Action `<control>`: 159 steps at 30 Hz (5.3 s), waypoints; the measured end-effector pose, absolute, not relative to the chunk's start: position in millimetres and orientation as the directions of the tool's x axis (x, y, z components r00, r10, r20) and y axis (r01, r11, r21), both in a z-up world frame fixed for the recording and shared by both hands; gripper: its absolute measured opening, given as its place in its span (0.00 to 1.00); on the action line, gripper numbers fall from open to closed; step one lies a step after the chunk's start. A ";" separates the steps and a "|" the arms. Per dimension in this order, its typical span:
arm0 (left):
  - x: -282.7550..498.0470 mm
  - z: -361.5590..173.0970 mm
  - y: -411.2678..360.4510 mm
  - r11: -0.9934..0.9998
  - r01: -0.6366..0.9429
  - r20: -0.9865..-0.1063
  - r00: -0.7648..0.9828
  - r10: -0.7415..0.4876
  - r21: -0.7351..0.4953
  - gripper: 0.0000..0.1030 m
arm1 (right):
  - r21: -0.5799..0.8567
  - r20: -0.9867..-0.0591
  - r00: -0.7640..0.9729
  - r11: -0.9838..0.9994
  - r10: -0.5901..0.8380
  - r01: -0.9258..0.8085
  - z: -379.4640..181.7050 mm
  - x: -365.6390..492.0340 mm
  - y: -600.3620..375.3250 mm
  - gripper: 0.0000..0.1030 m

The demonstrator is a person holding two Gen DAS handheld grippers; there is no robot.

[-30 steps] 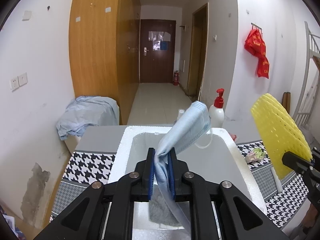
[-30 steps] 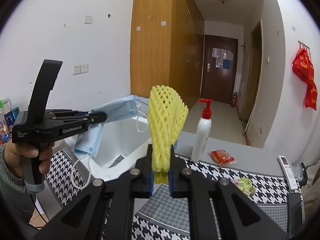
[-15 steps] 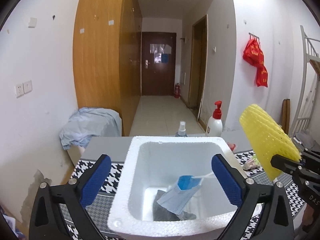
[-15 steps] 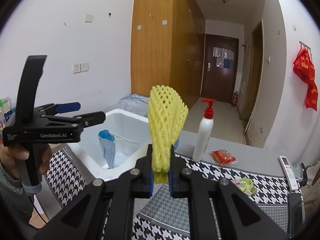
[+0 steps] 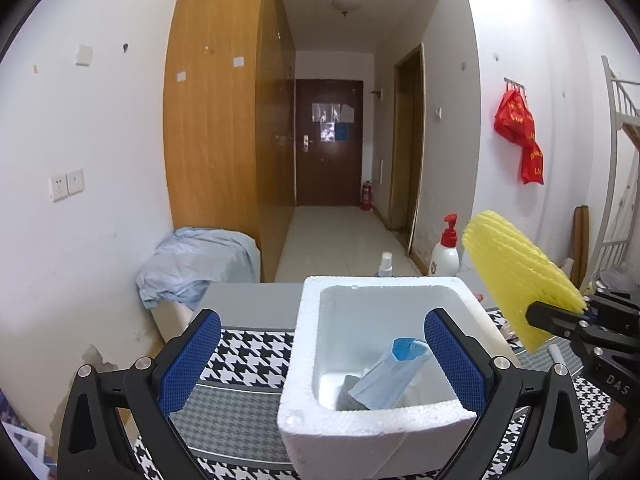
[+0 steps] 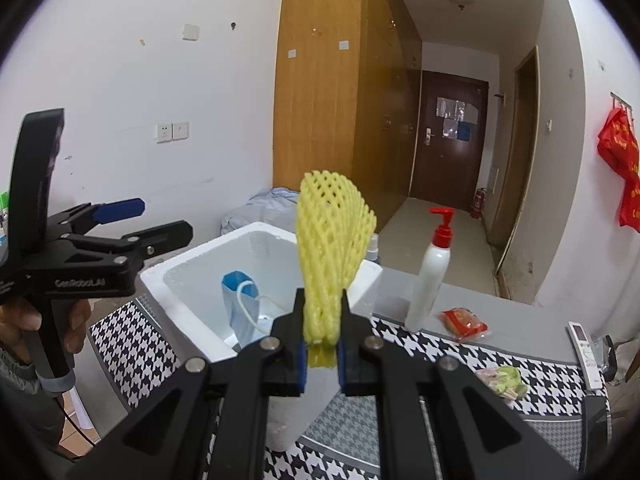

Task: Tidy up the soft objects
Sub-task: 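Lower the yellow foam net into the foam box and open the right gripper, then move both tools back toward the white strip and snack on the table, then lower the left gripper toward the wrapped snack while the right lowers toward the white foam strip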

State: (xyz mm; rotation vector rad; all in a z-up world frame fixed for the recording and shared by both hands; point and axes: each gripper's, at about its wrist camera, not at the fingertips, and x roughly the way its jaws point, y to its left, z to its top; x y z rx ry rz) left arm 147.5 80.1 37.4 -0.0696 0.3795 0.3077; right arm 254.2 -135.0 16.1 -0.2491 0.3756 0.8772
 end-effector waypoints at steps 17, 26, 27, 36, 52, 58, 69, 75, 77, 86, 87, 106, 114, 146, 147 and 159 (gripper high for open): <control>111.2 34.0 93.2 0.932 -0.361 -0.346 0.875 0.337 -0.005 0.99 | -0.064 -0.427 0.534 0.565 0.729 -0.823 18.2 244.8 -101.0 0.14; 100.0 30.0 94.5 0.930 -0.368 -0.348 0.873 0.342 -0.007 0.99 | -0.042 -0.442 0.500 0.539 0.745 -0.841 15.2 246.2 -86.9 0.14; 98.9 29.9 95.5 0.930 -0.369 -0.347 0.873 0.343 -0.009 0.99 | -0.040 -0.445 0.498 0.539 0.744 -0.841 14.5 247.5 -84.9 0.14; 96.1 27.0 104.6 0.922 -0.385 -0.357 0.867 0.348 -0.036 0.99 | -0.031 -0.482 0.489 0.544 0.727 -0.839 8.9 253.2 -67.6 0.19; 93.8 29.7 102.7 0.918 -0.396 -0.357 0.862 0.359 -0.033 0.99 | -0.033 -0.470 0.493 0.544 0.732 -0.839 8.4 248.1 -74.1 0.83; 94.7 31.7 94.5 0.921 -0.388 -0.356 0.865 0.354 -0.027 0.99 | -0.033 -0.457 0.505 0.554 0.732 -0.832 12.0 245.3 -85.5 0.83; 99.1 33.4 71.4 0.937 -0.349 -0.356 0.878 0.321 -0.018 0.99 | -0.028 -0.429 0.536 0.582 0.727 -0.813 18.4 241.5 -115.5 0.83; 102.8 34.7 55.3 0.946 -0.323 -0.355 0.886 0.298 -0.012 0.99 | -0.027 -0.411 0.558 0.603 0.721 -0.798 21.1 240.0 -135.8 0.93; 104.5 35.1 48.9 0.950 -0.314 -0.356 0.888 0.290 -0.009 0.99 | -0.020 -0.401 0.564 0.608 0.722 -0.794 22.2 239.5 -143.6 0.97; 107.4 38.4 24.1 0.959 -0.283 -0.350 0.899 0.264 -0.003 0.99 | -0.038 -0.387 0.597 0.635 0.703 -0.772 23.6 237.3 -166.2 1.00; 107.9 39.0 21.7 0.960 -0.280 -0.349 0.900 0.261 -0.001 0.99 | -0.037 -0.385 0.599 0.637 0.702 -0.770 24.0 237.4 -169.3 1.00; 128.9 41.8 -43.2 0.988 -0.153 -0.329 0.933 0.149 0.011 0.99 | -0.031 -0.359 0.698 0.739 0.620 -0.673 23.7 232.0 -249.0 1.00; 139.3 39.2 -67.5 0.996 -0.084 -0.327 0.941 0.080 0.002 0.99 | -0.020 -0.352 0.738 0.784 0.575 -0.620 24.2 235.8 -279.5 1.00; 188.4 6.1 -114.3 0.999 0.002 -0.415 0.909 -0.025 -0.054 0.99 | 0.005 -0.397 0.775 0.846 0.491 -0.533 -5.0 261.1 -336.9 1.00; 190.3 4.7 -115.9 0.998 0.004 -0.419 0.908 -0.027 -0.055 0.99 | 0.005 -0.400 0.774 0.846 0.491 -0.534 -5.8 261.8 -337.5 1.00; 209.5 -8.5 -123.9 0.999 -0.014 -0.460 0.888 -0.011 -0.051 0.99 | 0.018 -0.435 0.755 0.843 0.491 -0.538 -19.1 278.9 -345.5 1.00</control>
